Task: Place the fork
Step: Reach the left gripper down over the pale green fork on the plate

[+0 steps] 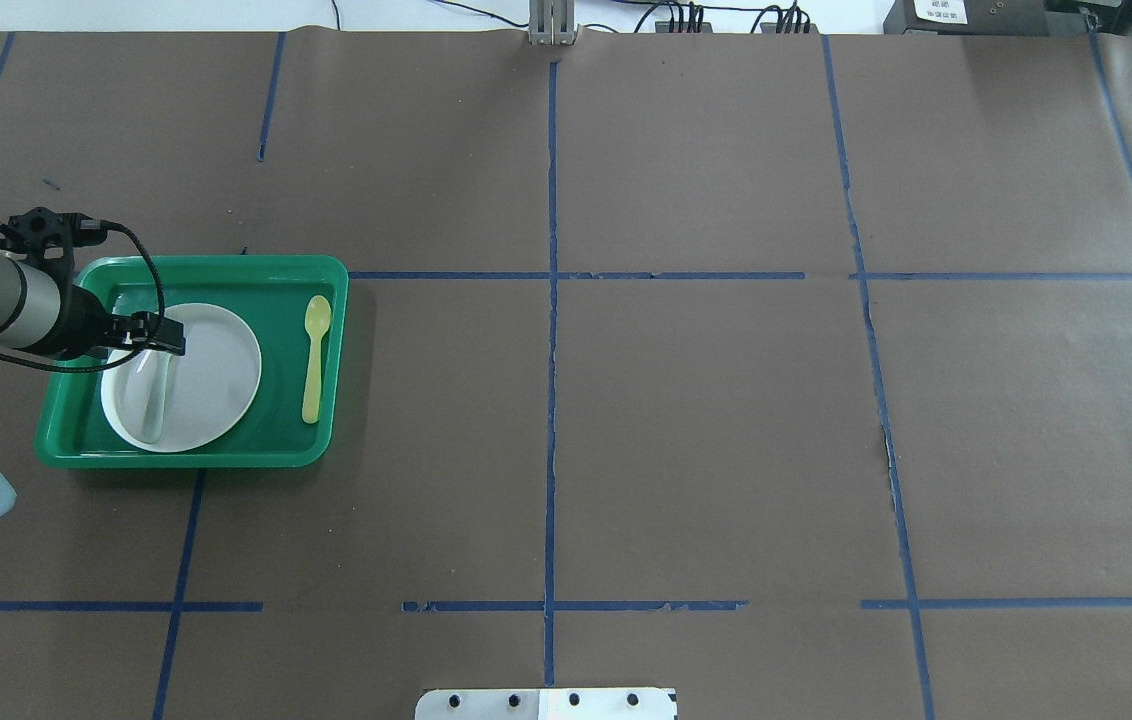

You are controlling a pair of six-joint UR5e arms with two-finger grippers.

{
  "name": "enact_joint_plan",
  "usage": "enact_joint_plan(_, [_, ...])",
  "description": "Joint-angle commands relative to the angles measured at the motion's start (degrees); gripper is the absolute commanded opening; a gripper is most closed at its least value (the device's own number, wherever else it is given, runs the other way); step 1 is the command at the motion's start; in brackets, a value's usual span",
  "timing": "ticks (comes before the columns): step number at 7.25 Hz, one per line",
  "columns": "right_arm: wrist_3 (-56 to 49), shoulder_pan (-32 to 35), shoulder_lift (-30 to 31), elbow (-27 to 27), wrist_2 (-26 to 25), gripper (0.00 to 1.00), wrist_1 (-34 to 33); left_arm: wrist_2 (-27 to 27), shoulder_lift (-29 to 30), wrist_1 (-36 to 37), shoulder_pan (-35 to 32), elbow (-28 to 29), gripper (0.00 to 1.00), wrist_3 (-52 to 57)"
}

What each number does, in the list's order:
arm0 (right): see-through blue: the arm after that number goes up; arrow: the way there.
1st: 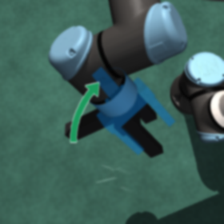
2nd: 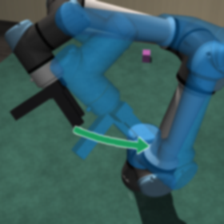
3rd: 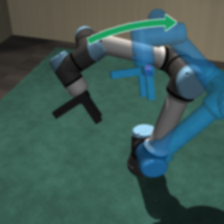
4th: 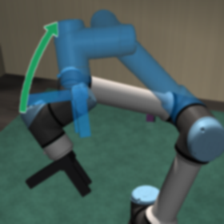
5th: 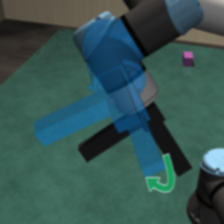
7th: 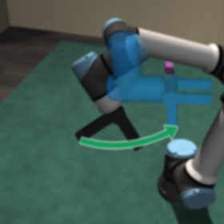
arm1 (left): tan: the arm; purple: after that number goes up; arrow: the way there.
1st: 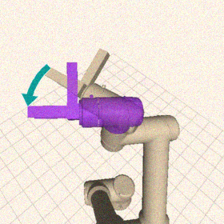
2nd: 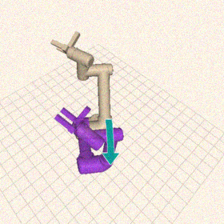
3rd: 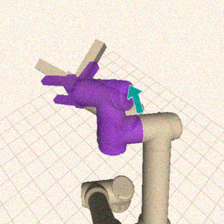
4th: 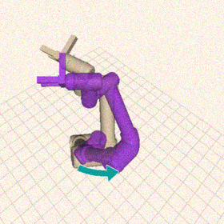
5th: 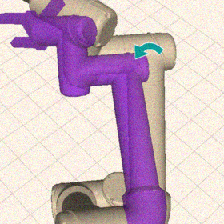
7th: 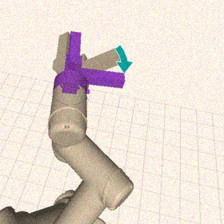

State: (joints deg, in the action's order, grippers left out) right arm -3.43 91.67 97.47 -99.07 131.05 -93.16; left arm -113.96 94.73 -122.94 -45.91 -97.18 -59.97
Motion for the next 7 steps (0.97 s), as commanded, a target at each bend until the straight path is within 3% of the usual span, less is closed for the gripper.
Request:
enact_joint_plan(1, [0.0,0.0,0.0,0.0,0.0,1.0,0.0,0.7,0.2,0.0,1.7,0.4,0.9,-0.7])
enact_joint_plan(2, [0.0,0.0,0.0,-0.1,0.0,1.0,0.0,0.1,0.1,-0.1,2.1,0.7,0.86,-0.5])
enact_joint_plan(5, [0.0,0.0,0.0,0.0,0.0,1.0,0.0,0.1,-0.4,0.1,3.5,0.6,0.85,-0.9])
enact_joint_plan(6, [0.0,0.0,0.0,0.0,0.0,1.0,0.0,0.1,-0.4,0.1,3.4,0.6,0.76,-0.9])
enact_joint_plan(7, [0.0,0.0,0.0,0.0,0.0,1.0,0.0,0.0,-0.6,0.3,3.4,0.5,0.39,-0.8])
